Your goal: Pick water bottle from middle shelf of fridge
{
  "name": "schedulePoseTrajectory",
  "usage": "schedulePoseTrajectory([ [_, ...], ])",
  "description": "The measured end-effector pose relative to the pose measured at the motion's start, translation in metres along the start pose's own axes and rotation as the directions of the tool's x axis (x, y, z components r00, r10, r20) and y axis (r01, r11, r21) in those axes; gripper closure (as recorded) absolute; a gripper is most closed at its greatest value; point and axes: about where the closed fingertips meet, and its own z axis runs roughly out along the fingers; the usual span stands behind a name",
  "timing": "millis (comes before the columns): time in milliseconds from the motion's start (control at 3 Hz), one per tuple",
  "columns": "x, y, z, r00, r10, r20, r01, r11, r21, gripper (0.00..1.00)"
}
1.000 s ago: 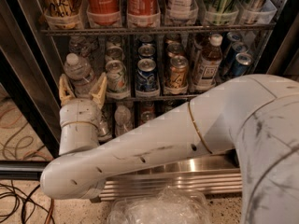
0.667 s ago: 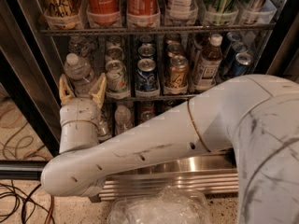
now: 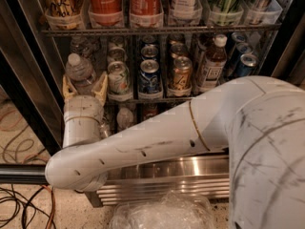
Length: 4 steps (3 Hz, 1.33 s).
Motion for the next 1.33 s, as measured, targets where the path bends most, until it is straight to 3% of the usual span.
schedulePoseTrajectory([
  [1000,0.012,-0.002,0.03,1.0,-0.007,-0.004,0.007,0.9999,0.014,0.32],
  [1333,0.012,-0.002,0.03,1.0,-0.007,-0.004,0.007,0.9999,0.014,0.51],
])
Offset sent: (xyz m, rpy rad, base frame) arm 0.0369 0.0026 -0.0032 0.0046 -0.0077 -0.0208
